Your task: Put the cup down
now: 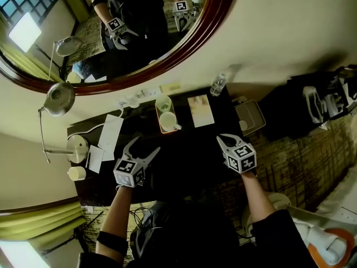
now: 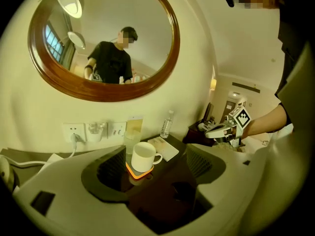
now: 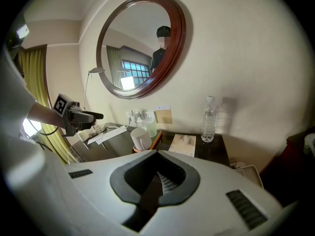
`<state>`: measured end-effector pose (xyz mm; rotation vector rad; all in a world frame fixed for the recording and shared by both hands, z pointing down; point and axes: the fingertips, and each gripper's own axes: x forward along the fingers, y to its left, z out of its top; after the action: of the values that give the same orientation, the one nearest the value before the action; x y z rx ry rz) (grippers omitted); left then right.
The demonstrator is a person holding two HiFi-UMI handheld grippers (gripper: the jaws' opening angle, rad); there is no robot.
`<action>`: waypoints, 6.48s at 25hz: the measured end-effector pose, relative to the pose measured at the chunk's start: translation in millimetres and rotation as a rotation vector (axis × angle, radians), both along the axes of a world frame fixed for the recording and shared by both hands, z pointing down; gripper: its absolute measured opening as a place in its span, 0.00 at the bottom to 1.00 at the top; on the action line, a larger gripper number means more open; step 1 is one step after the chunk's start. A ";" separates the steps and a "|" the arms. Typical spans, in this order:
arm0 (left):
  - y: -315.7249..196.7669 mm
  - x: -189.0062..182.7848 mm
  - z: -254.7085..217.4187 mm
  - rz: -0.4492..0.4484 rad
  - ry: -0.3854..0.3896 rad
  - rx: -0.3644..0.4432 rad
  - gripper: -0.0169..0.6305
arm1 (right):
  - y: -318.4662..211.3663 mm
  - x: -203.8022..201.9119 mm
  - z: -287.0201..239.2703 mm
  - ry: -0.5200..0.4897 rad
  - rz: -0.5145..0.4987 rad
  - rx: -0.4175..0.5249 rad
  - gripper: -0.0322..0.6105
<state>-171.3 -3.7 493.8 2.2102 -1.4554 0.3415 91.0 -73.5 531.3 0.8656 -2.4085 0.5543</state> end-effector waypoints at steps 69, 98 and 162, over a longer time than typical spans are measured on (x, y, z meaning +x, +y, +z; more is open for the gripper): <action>-66.7 221.3 134.9 0.835 -0.486 -0.232 0.66 | 17.4 91.1 57.5 -0.047 0.109 -0.087 0.07; -39.5 261.6 166.6 0.981 -0.563 -0.235 0.69 | 40.2 140.8 71.1 -0.031 0.178 -0.096 0.07; 50.3 -15.0 10.9 -0.110 -0.127 -0.067 0.03 | -5.9 -52.0 16.1 0.054 -0.237 -0.012 0.08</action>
<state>-186.3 46.6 504.7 2.0789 -1.6015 0.4939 39.0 -79.4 547.4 0.5706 -2.4111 0.4475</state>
